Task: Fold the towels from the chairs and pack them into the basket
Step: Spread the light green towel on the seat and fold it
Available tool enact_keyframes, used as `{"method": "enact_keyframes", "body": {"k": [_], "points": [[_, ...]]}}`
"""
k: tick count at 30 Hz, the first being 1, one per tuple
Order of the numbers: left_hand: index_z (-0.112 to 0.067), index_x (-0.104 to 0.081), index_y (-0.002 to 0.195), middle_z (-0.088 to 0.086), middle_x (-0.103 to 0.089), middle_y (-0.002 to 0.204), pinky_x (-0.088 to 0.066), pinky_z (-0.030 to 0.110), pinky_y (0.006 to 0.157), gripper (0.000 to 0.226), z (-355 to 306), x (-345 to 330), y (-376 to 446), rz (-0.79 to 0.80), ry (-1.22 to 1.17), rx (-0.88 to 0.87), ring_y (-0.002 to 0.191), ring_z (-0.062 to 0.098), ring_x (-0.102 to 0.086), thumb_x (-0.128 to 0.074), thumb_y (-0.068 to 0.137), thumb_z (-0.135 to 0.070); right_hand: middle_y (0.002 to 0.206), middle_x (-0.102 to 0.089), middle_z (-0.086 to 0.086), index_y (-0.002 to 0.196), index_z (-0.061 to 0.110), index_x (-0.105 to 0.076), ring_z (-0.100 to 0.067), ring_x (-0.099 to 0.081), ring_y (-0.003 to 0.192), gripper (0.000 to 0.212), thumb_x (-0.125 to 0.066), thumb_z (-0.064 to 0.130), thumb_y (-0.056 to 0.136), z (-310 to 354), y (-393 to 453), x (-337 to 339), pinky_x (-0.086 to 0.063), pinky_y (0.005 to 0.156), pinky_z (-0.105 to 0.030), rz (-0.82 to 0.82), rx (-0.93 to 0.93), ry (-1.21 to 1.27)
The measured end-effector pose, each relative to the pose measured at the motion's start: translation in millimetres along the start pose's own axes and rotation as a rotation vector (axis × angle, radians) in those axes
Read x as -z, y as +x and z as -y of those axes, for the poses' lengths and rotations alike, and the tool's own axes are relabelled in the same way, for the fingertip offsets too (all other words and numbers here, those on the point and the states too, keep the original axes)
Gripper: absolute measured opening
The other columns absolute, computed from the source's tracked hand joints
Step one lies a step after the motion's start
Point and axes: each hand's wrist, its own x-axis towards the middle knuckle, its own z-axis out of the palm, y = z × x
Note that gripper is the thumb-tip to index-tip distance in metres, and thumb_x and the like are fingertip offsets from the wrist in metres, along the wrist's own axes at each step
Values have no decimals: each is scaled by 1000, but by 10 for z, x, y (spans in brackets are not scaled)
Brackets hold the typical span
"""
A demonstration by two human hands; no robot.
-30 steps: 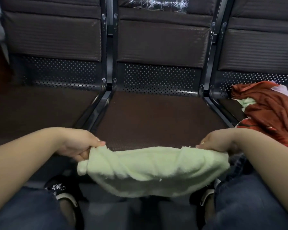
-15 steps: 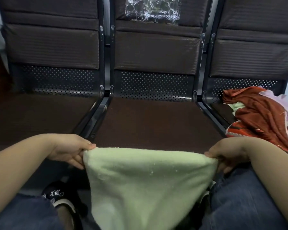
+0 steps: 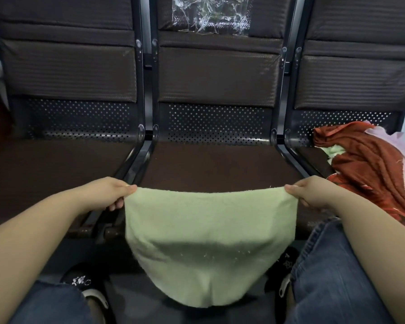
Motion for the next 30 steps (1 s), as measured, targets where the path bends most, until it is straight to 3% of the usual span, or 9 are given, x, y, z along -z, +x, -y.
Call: {"method": "enact_keyframes", "body": {"k": [4,6,9,14,16,20,24,26,30], "points": [[-7,-57,81,-3,-41,43,-23,18,34,37,-113,11,114,71,-238,144,33,7,-32,-43,100,-36,43,-55,1,112,7,-60,-8,-44,30,30,-46,31,100,47,229,-34,-33,34,-18,-75,-100,278],[-7,-55,90,0,-58,48,-31,16,33,32,-175,1,176,57,-385,199,33,6,-43,-45,100,-36,58,-64,-6,127,4,-50,-9,-51,35,38,-41,30,102,141,317,-44,-38,38,-21,-67,-155,387],[-6,-49,121,12,-74,80,-50,20,43,35,-257,-37,315,23,-552,207,57,14,-69,-42,101,-34,73,-64,-11,134,4,-43,-20,-60,59,41,-35,30,103,302,476,-64,-43,51,-29,-79,-202,521],[-2,-34,142,19,-66,108,-51,31,67,43,-479,-214,634,-126,-634,183,97,31,-64,-35,104,-23,97,-66,-12,125,8,-47,-28,-62,85,30,-33,22,103,407,864,-132,-51,64,-37,-193,-145,454],[-4,-44,134,17,-63,116,-46,34,73,34,-540,-273,814,-196,-541,117,101,30,-60,-36,103,-18,108,-64,-11,119,12,-48,-29,-62,90,23,-36,19,100,391,1019,-195,-56,75,-43,-219,-69,282],[-16,-53,114,0,-59,86,-39,28,59,23,-552,-361,1093,-164,-86,11,68,18,-55,-48,94,-25,110,-59,-12,132,11,-37,-31,-60,94,40,-48,24,96,441,1197,-309,-49,77,-37,-216,48,31],[-32,-15,147,2,-43,141,-48,33,74,72,-571,-441,1253,-214,88,-52,106,23,-56,-59,90,-31,115,-55,-5,144,20,-19,-18,-57,69,69,-61,31,89,527,1321,-405,-42,55,-30,-223,161,-21],[-33,-9,149,1,-31,151,-42,41,99,81,-579,-427,1335,-312,72,-114,129,28,-42,-62,88,-31,134,-48,-3,146,25,-15,-24,-61,86,76,-64,31,87,566,1389,-422,-41,62,-28,-278,241,21],[-35,2,150,-1,-21,156,-35,43,108,90,-578,-419,1437,-317,127,-113,138,28,-32,-63,87,-36,153,-27,0,150,26,-6,-24,-47,125,92,-69,33,83,624,1428,-442,-44,86,-34,-286,301,3]]}}
